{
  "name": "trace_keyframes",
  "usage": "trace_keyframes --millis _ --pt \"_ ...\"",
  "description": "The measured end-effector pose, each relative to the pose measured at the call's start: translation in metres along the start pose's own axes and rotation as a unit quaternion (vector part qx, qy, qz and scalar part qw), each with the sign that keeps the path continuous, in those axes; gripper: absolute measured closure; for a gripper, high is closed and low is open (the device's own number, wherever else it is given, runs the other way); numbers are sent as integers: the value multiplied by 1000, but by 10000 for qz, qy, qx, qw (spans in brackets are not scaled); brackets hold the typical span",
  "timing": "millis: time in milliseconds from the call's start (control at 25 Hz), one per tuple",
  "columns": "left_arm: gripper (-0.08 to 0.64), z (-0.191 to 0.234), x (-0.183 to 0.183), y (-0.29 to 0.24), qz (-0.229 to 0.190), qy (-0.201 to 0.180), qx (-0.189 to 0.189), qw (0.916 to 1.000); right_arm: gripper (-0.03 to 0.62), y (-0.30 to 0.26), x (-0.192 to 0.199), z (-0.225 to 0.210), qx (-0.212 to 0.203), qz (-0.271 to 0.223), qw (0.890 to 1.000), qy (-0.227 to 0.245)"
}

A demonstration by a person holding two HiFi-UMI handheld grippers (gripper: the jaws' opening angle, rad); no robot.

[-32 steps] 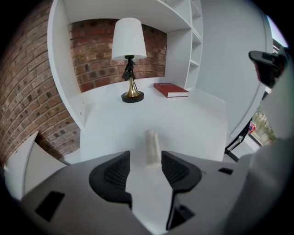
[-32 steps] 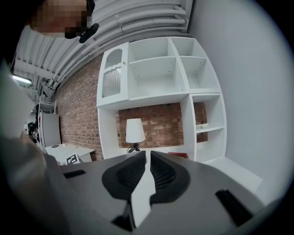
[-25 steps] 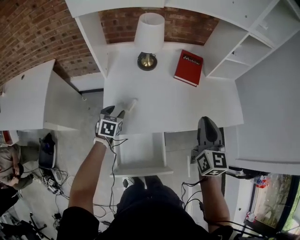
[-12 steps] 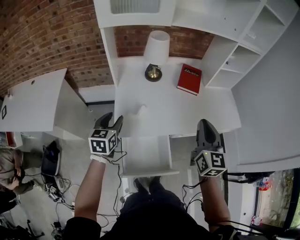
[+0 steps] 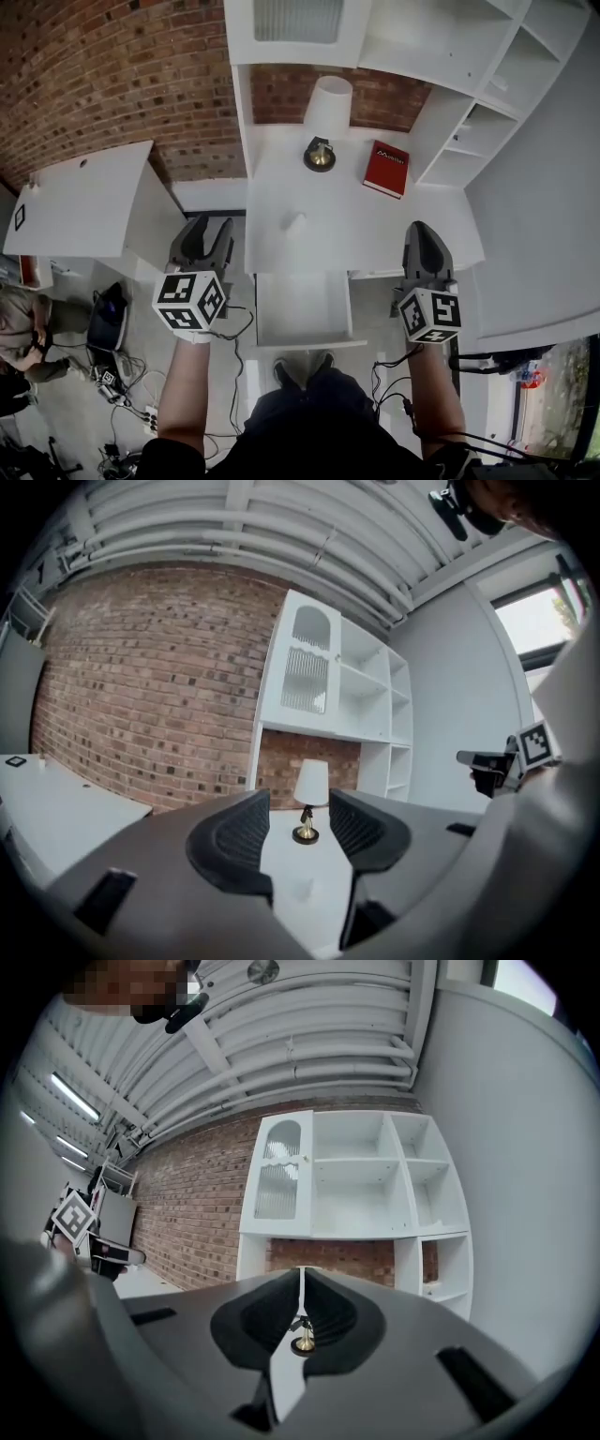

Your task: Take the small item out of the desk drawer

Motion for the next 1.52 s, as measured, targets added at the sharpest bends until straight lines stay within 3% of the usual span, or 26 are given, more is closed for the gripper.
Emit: trace_keyframes --millis 240,360,480,960,1520 --pt "362 -28 -52 41 -776 -585 -169 9951 544 -2 -29 9 -376 -295 9989 22" --pt "359 -45 -65 50 -995 -618 -211 9929 495 -2 -38 8 -625 -311 9976 27" --pt "359 -60 -70 52 -1122 -633 -244 9914 487 0 -42 0 -774 -311 9965 11" --pt "360 -99 -74 46 -1036 -923 -427 9894 492 7 -50 -28 -858 -477 9952 -17" --pt "360 -108 -73 39 -975 -875 -453 9903 509 5 -50 -35 -949 -514 9942 -32"
Point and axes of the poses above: the fingertips, and each gripper's own axes: y backward along the fingers, z to its left, x out of its underside, the point moved 5 cm from there along y, backward along the fingers
